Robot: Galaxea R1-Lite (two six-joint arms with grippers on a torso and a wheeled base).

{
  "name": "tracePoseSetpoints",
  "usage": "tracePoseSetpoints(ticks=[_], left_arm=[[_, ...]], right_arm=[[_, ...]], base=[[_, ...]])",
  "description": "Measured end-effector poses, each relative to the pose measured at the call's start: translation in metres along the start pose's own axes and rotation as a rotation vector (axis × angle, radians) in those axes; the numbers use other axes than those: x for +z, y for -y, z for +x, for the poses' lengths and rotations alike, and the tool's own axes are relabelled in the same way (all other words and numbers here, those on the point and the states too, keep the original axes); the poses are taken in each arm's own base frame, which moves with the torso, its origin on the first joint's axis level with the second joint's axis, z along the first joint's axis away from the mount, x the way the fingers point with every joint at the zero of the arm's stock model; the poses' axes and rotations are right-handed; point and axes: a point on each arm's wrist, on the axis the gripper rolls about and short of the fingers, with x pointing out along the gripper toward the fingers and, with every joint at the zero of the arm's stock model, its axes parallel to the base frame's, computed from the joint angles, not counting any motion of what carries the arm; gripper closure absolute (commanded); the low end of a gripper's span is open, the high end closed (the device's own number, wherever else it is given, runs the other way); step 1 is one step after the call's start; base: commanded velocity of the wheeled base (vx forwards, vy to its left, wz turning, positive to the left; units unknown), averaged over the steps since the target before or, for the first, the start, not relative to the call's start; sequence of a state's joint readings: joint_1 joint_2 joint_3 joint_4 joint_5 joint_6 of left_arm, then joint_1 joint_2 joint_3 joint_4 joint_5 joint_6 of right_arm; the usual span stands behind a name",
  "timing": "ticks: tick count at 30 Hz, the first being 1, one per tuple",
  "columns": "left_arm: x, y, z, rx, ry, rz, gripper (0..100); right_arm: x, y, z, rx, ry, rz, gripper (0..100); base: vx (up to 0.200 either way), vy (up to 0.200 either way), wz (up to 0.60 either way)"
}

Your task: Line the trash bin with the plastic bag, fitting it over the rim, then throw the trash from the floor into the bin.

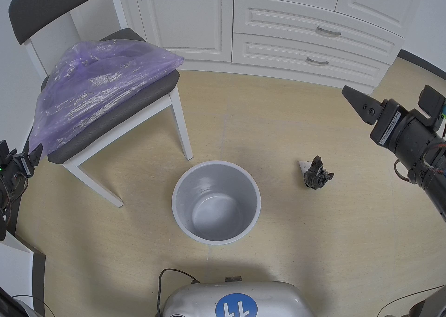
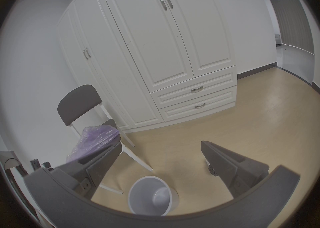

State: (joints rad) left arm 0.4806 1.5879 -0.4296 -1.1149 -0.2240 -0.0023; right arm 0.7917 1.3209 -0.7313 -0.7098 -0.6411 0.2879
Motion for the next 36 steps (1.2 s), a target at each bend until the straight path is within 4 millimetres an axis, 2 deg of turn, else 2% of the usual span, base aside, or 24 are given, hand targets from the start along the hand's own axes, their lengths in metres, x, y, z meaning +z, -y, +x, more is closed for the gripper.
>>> tracePoseSetpoints(ticks=[18, 29, 36], left_arm=[[-0.006, -0.008, 0.02, 0.022, -0.007, -0.023, 0], [0.003, -0.013, 0.038, 0.015, 0.215, -0.027, 0], [0.002, -0.013, 0.041, 0.013, 0.261, -0.023, 0]], right_arm=[[0.002, 0.0, 0.0, -0.003, 0.007, 0.003, 0], [0.011, 0.002, -0.005, 0.004, 0.033, 0.021, 0], [0.014, 0.003, -0.007, 0.008, 0.041, 0.028, 0]], base=[[0.0, 0.0, 0.0], [0.0, 0.0, 0.0], [0.0, 0.0, 0.0]])
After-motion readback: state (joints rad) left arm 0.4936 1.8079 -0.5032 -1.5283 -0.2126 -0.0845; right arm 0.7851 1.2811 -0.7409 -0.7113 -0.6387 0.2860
